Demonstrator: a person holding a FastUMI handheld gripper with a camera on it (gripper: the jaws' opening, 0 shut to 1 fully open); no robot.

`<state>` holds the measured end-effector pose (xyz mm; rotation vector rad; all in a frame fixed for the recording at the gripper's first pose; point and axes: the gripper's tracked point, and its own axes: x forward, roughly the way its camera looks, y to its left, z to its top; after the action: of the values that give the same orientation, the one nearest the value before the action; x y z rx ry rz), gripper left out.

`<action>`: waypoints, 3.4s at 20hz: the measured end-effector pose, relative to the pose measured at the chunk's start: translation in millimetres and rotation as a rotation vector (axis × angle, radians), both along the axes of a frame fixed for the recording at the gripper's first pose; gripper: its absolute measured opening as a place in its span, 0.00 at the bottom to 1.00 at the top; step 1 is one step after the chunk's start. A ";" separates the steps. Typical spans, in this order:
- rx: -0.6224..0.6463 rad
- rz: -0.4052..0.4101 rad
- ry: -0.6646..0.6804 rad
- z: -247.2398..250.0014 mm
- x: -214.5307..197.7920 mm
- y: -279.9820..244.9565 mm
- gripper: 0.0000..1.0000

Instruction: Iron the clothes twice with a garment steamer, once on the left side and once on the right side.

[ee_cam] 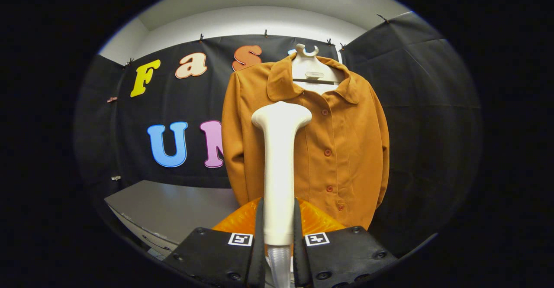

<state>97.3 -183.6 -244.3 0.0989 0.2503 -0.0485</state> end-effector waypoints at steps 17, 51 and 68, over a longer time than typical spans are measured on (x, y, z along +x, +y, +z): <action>0.017 0.001 0.296 -133.9 -62.1 -2.9 0.29; 0.023 0.007 -0.080 76.4 -111.2 -41.5 0.29; -0.011 -0.076 -0.238 135.8 -4.8 -139.4 0.28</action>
<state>92.5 -323.0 -108.5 0.1018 0.0079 -0.1132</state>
